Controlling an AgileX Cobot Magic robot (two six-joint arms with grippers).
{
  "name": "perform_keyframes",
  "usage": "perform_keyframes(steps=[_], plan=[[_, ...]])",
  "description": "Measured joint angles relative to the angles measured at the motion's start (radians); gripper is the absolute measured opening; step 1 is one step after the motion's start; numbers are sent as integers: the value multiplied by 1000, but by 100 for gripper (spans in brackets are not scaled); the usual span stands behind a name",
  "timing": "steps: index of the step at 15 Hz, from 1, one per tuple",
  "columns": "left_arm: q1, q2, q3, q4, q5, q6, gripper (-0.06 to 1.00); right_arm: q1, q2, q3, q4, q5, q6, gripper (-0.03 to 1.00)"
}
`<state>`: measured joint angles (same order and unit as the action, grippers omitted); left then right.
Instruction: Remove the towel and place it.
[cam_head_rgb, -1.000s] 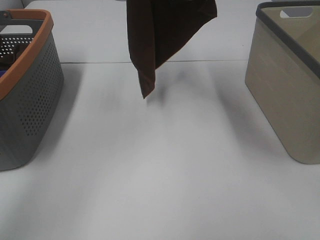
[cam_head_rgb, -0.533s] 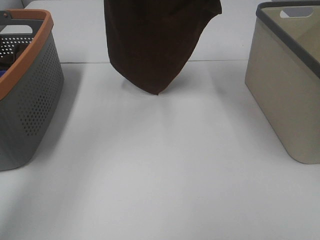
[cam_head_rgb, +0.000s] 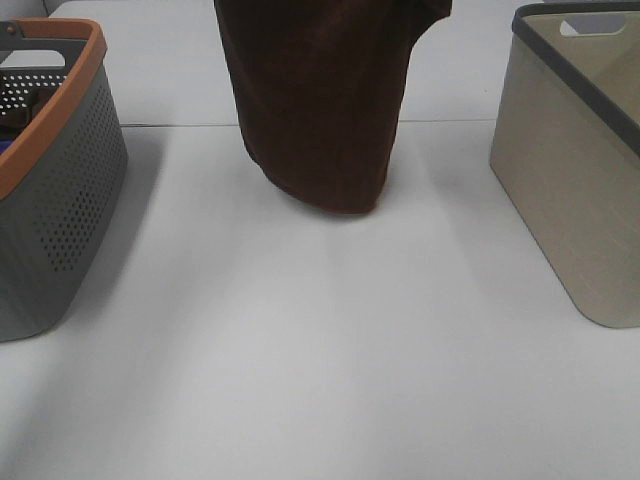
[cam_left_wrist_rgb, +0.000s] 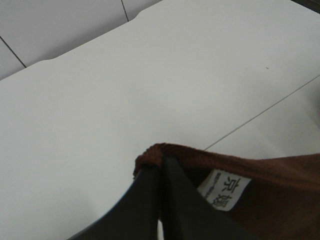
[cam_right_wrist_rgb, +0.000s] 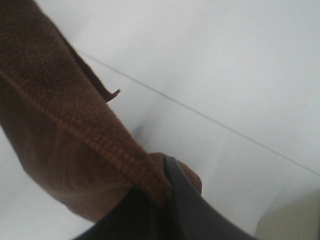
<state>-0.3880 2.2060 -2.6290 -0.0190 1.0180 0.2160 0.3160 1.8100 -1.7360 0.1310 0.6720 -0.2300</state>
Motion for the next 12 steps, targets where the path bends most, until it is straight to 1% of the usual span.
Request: perform_keyframes(steps=[3,5,6,7,8,9,11,12], plan=[[0,22,0,37,-19,14,0,-9,17,-8,-32,-128,-4,0],[0,43,0,70,-62,32,0,-20,54,-8,-54,-211,-4,0],[0,50,0,77,-81,39,0,-21,65,-8,-59,-238,-4,0],[0,63,0,103,-126,46,0,-24,80,-8,-83,-296,-4,0],[0,87,0,164,-196,48,0,-26,110,-8,-131,-452,-4,0],[0,103,0,201,-224,48,0,-26,127,-15,-142,-496,-4,0],[0,139,0,260,-267,47,0,-32,184,-62,-161,-510,-4,0],[0,145,0,264,-271,42,0,-34,200,-78,-163,-499,-4,0]])
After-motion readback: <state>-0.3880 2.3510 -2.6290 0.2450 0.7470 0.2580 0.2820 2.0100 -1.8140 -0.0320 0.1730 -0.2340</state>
